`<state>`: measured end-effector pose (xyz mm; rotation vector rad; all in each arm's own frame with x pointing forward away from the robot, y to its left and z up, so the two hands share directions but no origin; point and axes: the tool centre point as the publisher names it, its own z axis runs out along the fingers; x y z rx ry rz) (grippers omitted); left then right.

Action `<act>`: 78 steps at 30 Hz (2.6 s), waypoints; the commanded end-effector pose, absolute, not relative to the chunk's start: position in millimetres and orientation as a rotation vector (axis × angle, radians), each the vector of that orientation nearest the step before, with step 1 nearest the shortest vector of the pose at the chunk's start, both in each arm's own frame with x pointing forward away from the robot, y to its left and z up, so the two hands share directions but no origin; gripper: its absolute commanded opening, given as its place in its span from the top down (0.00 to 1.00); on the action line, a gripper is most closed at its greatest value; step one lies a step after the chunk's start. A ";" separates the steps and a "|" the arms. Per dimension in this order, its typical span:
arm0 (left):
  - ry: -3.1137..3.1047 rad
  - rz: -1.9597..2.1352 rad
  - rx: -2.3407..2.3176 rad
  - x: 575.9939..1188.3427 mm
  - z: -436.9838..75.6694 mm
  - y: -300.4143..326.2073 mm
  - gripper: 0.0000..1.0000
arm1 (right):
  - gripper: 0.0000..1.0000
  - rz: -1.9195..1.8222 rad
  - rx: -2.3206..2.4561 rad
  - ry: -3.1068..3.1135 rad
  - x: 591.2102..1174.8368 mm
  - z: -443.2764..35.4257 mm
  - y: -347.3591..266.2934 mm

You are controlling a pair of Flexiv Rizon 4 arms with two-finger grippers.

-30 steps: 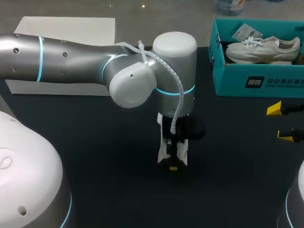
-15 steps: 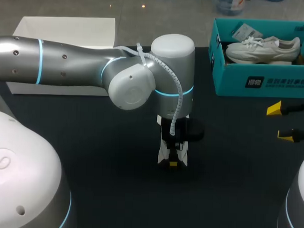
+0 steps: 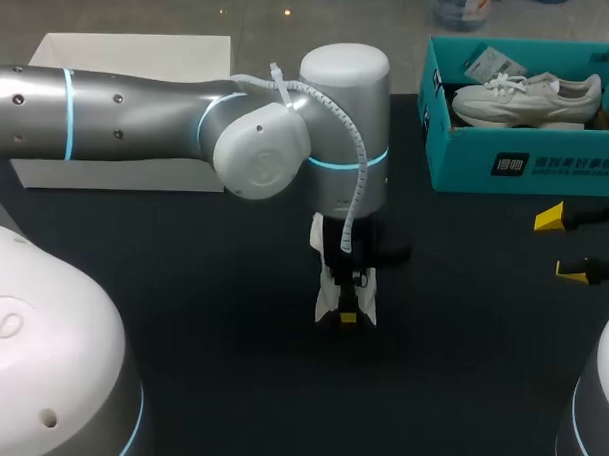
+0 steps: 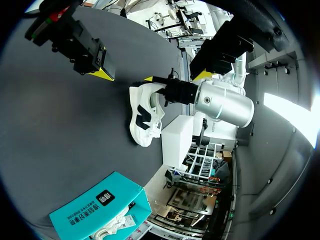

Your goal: Take the shoe out of the shoebox, open the shoe tongue, remove and reinsert the insole, then place the shoe into the shoebox

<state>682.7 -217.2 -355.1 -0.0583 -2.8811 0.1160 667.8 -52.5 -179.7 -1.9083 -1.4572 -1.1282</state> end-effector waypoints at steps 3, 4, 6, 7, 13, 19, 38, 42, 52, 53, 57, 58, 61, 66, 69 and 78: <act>-2.896 0.124 -0.098 683.0 -296.4 -207.8 1.00 | 0.00 -1.130 -1.916 -1.455 663.5 -178.9 -52.2; -2.894 0.127 -0.120 683.5 -287.9 -207.5 1.00 | 0.00 -1.130 -1.916 -1.455 663.5 -178.9 -52.2; -2.910 0.138 -0.136 686.2 -272.5 -207.0 1.00 | 0.00 -1.130 -1.916 -1.455 663.5 -178.9 -52.2; -2.912 0.139 -0.137 687.8 -264.5 -206.5 1.00 | 0.00 -1.130 -1.916 -1.455 663.5 -178.9 -52.2; -2.924 0.193 -0.174 696.6 -215.6 -201.0 1.00 | 0.00 -1.130 -1.916 -1.455 663.5 -178.9 -52.2; -2.941 0.234 -0.205 701.4 -179.9 -199.0 1.00 | 0.00 -1.130 -1.916 -1.455 663.5 -178.9 -52.2; -2.937 0.259 -0.202 701.2 -170.5 -197.0 1.00 | 0.00 -1.130 -1.916 -1.455 663.5 -178.9 -52.2; -2.917 0.262 -0.232 708.9 -165.8 -188.4 1.00 | 0.00 -1.130 -1.916 -1.455 663.5 -178.9 -52.2; -2.954 0.262 -0.335 759.9 -149.1 -135.1 1.00 | 0.00 -1.130 -1.916 -1.455 663.5 -178.9 -52.2; -2.980 0.266 -0.316 766.7 -147.4 -127.2 1.00 | 0.00 -1.130 -1.916 -1.455 663.5 -178.9 -52.2; -3.013 0.257 -0.293 777.9 -140.9 -95.7 1.00 | 0.00 -1.130 -1.916 -1.455 663.5 -178.9 -52.2; -3.018 0.259 -0.292 783.3 -139.9 -88.6 1.00 | 0.00 -1.130 -1.916 -1.455 663.5 -178.9 -52.2; -3.024 0.261 -0.294 799.7 -135.9 -66.3 1.00 | 0.00 -1.130 -1.916 -1.455 663.5 -178.9 -52.2; -3.038 0.262 -0.276 829.1 -132.6 -31.2 1.00 | 0.00 -1.130 -1.916 -1.455 663.5 -178.9 -52.2; -3.051 0.222 -0.296 847.9 -132.7 -6.1 1.00 | 0.00 -1.130 -1.916 -1.455 663.5 -178.9 -52.2; -3.046 0.163 -0.343 900.6 -130.2 66.0 1.00 | 0.00 -1.130 -1.916 -1.455 663.5 -178.9 -52.2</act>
